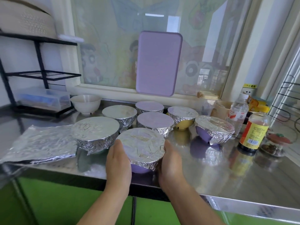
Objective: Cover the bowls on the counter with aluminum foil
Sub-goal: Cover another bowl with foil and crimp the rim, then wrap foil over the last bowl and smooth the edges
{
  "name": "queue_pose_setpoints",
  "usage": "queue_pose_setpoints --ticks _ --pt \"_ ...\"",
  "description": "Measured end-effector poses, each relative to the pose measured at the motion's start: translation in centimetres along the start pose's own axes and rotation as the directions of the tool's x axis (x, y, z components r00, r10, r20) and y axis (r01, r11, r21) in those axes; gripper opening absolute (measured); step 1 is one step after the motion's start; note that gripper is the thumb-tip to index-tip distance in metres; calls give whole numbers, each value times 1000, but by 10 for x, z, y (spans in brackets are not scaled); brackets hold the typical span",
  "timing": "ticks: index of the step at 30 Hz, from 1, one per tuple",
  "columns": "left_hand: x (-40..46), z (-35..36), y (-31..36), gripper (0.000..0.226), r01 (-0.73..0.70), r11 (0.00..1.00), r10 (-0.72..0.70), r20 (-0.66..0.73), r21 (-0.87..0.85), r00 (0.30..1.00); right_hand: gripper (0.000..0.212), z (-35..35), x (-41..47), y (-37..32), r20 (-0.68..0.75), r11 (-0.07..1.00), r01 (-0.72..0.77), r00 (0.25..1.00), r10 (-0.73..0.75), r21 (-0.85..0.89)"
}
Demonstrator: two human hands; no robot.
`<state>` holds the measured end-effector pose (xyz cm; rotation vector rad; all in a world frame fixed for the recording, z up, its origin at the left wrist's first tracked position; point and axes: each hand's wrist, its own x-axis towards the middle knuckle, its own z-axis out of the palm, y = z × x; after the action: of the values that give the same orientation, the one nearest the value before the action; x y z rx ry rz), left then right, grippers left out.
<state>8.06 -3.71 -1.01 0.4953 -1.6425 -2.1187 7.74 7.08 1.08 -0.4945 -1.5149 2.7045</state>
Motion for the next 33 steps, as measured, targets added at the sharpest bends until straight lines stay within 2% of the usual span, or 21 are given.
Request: queue_pose_setpoints --ticks 5,11,21,33 --pt "10 -8 -2 38 38 999 -38 8 -21 999 38 11 3 2 10 999 41 999 -41 -10" --pt "21 -11 -3 35 28 999 -27 19 -39 999 40 14 4 6 9 1000 11 1000 -11 -23" --pt "50 -37 3 32 26 1000 -26 7 11 1000 41 39 13 22 97 999 -32 995 34 -25" --pt "78 -57 13 33 19 998 -18 -28 63 999 36 74 38 37 103 998 32 994 -26 -52"
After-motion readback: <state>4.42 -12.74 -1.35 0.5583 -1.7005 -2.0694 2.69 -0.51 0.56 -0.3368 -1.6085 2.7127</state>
